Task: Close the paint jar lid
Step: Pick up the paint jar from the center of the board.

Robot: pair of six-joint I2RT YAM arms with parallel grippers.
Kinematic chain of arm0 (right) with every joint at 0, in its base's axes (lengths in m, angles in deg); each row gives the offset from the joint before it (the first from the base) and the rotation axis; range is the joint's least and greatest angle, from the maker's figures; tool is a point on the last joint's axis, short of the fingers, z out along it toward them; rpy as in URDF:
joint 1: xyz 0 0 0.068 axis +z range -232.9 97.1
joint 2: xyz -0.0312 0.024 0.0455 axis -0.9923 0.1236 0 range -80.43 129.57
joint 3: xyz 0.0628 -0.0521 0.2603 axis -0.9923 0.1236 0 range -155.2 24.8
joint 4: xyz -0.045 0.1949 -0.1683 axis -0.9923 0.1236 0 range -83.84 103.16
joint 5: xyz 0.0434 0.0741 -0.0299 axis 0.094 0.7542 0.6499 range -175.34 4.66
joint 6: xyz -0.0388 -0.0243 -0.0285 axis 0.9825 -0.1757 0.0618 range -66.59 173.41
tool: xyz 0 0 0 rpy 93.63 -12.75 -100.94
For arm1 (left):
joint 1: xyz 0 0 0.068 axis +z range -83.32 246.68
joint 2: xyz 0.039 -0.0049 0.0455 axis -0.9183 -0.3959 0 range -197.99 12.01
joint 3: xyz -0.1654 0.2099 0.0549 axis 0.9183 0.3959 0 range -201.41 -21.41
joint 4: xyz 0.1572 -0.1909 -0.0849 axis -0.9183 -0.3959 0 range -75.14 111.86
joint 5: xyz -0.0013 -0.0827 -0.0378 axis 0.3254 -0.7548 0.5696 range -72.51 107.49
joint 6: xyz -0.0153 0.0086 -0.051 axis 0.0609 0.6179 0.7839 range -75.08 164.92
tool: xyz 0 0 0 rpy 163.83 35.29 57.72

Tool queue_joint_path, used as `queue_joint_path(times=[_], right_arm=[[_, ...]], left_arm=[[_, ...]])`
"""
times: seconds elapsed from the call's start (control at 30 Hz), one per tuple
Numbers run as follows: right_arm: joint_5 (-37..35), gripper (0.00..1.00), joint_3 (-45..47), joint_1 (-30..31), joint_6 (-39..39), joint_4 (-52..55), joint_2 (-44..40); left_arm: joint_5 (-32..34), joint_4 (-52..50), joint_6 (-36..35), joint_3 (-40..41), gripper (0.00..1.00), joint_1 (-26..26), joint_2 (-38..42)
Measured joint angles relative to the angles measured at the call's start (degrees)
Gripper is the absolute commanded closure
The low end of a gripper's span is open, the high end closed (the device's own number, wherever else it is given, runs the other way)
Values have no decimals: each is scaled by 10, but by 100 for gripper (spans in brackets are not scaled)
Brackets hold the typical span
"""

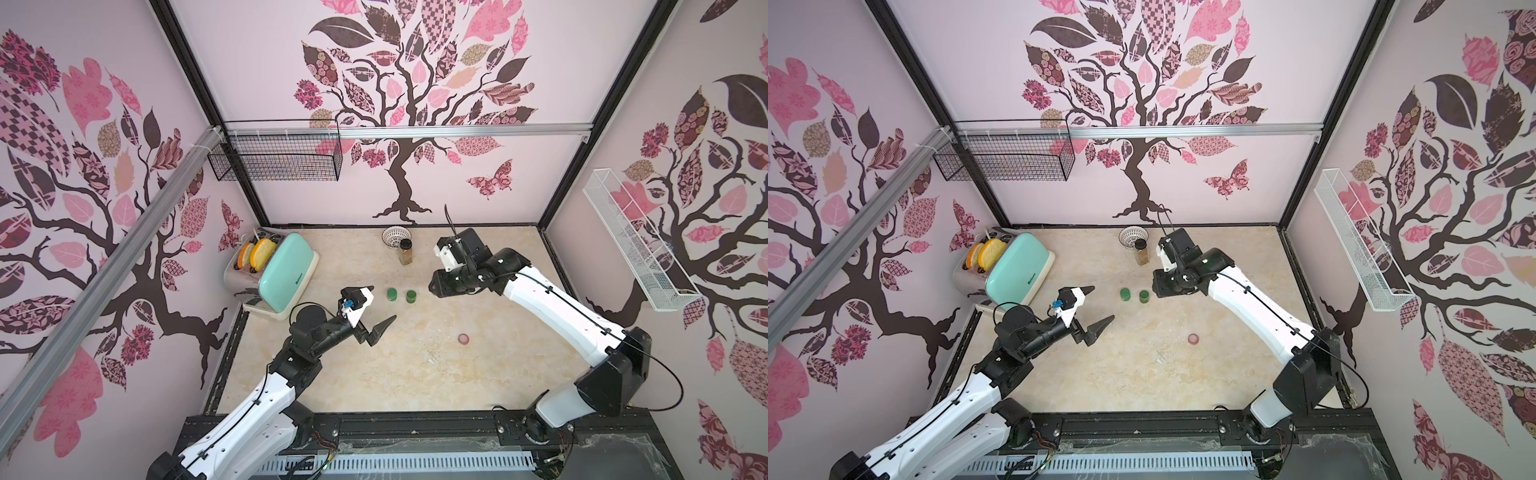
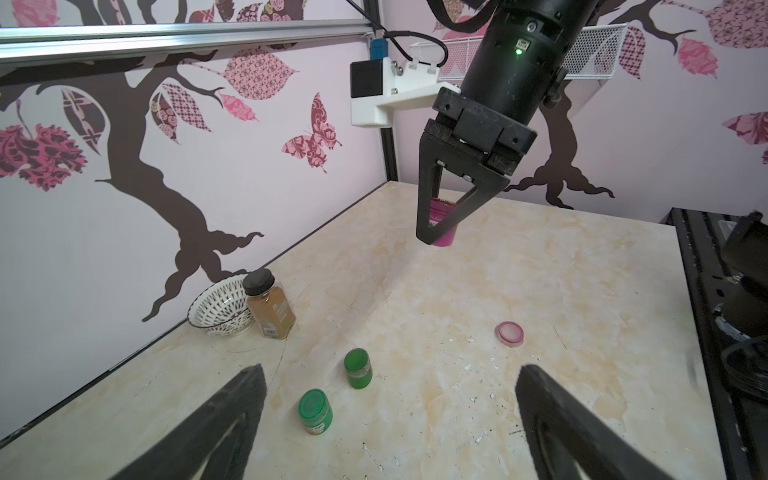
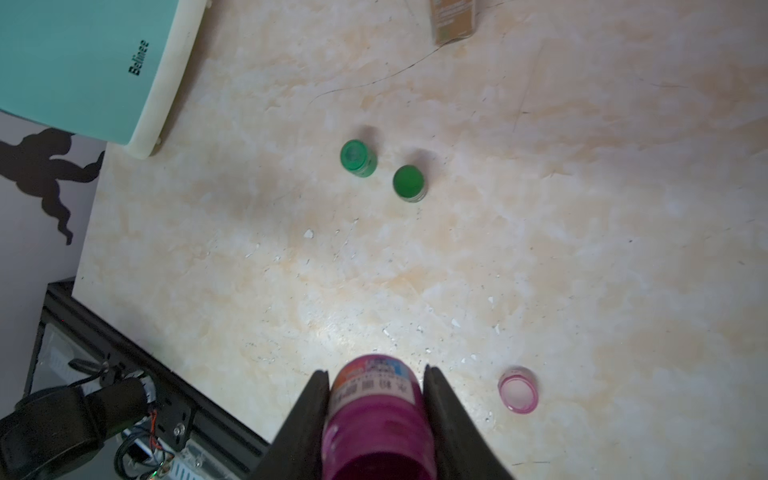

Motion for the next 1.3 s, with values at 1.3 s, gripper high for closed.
queue_joint_path(times=[1.3], right_arm=[[-15, 64, -108, 176, -95, 10, 83]], left_arm=[[-68, -29, -28, -15, 39, -11, -48]])
